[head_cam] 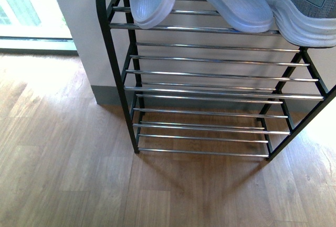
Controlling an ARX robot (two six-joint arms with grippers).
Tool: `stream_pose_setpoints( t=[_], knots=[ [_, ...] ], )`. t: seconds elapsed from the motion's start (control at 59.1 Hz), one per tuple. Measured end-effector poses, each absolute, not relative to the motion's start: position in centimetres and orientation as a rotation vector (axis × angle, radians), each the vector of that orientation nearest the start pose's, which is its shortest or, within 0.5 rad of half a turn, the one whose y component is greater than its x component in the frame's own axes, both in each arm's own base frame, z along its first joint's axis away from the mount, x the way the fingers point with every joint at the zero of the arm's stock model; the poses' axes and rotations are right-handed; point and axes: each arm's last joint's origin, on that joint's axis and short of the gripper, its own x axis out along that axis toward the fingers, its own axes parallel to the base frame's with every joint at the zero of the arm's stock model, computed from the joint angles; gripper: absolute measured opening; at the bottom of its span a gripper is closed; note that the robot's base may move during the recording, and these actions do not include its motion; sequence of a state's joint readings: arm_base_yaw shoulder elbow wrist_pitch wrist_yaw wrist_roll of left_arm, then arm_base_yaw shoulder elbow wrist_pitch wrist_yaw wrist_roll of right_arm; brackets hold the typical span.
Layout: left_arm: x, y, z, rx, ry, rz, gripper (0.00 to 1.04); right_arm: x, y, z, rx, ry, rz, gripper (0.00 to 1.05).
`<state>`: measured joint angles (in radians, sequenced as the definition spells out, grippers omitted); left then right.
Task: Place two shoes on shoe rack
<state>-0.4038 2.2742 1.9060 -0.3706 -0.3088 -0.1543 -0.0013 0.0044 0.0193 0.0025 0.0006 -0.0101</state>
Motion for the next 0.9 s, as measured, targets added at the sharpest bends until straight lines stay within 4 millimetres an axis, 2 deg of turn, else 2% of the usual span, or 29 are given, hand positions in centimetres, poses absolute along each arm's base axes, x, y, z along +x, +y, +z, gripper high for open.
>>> stream_pose_setpoints(
  t=[0.169,0.44,0.575,0.71,0.896],
  knots=[
    [47.8,-20.2,20.1,0.155,0.781,-0.029,0.02,9.7,0.0,17.0,-0.010,-0.017,-0.002,0.95],
    [47.3,-21.3,19.9,0.231,0.755,-0.032,0.02,9.7,0.0,17.0,-0.010,-0.017,-0.002,0.95],
    [46.9,-21.3,19.8,0.222,0.762,-0.067,0.24,9.7,0.0,17.0,-0.010,-0.017,-0.002,0.95],
    [46.2,-21.2,20.5,0.196,0.765,-0.100,0.43,9.7,0.0,17.0,-0.010,-0.017,-0.002,0.95],
    [45.0,-20.7,23.5,0.119,0.652,-0.115,0.74,9.7,0.0,17.0,-0.010,-0.017,-0.002,0.95]
  ],
)
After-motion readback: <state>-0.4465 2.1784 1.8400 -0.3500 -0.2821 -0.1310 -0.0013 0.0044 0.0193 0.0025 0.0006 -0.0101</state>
